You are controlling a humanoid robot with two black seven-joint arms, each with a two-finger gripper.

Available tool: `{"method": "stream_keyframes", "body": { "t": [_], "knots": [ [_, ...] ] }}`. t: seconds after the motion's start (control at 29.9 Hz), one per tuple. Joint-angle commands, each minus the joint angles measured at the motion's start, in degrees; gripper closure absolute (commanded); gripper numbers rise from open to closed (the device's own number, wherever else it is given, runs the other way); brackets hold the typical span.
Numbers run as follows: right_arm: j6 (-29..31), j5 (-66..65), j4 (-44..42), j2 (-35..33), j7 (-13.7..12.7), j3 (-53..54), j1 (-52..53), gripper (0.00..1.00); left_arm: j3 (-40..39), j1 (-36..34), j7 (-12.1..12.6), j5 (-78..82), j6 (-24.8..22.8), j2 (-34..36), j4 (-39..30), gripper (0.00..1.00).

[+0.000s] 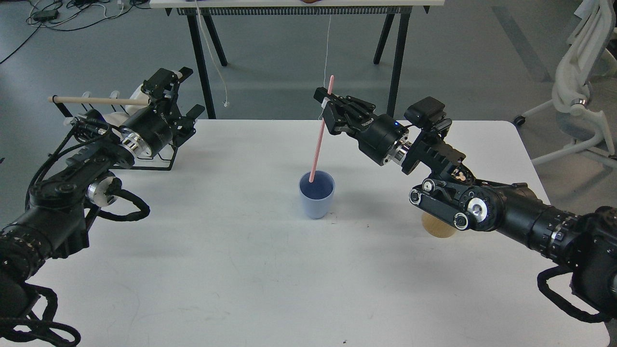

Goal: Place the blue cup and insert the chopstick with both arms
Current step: 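Carry the straw over the blue cup and lower it inside, then open the right gripper to release the straw in the blue cup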

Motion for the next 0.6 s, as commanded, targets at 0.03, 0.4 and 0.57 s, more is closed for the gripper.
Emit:
{"method": "stream_keyframes", "body": {
  "t": [0.03,0.4,0.57],
  "knots": [
    [-0.3,0.0,-2.7,1.7,0.0,-0.9,-0.1,1.0,-0.1,0.0,0.0,0.0,0.0,-0.3,0.0,0.01],
    [-1.1,0.0,-5.8,3.5,0.0,-6.7,-1.0,0.84,-0.1,0.1,0.0,0.0,0.0,-0.2,0.0,0.01],
    [-1.3,0.0,-5.8,3.5,0.0,-6.8,-1.5,0.61,-0.2,0.0,0.0,0.0,0.0,-0.1,0.0,0.01]
  ]
}}
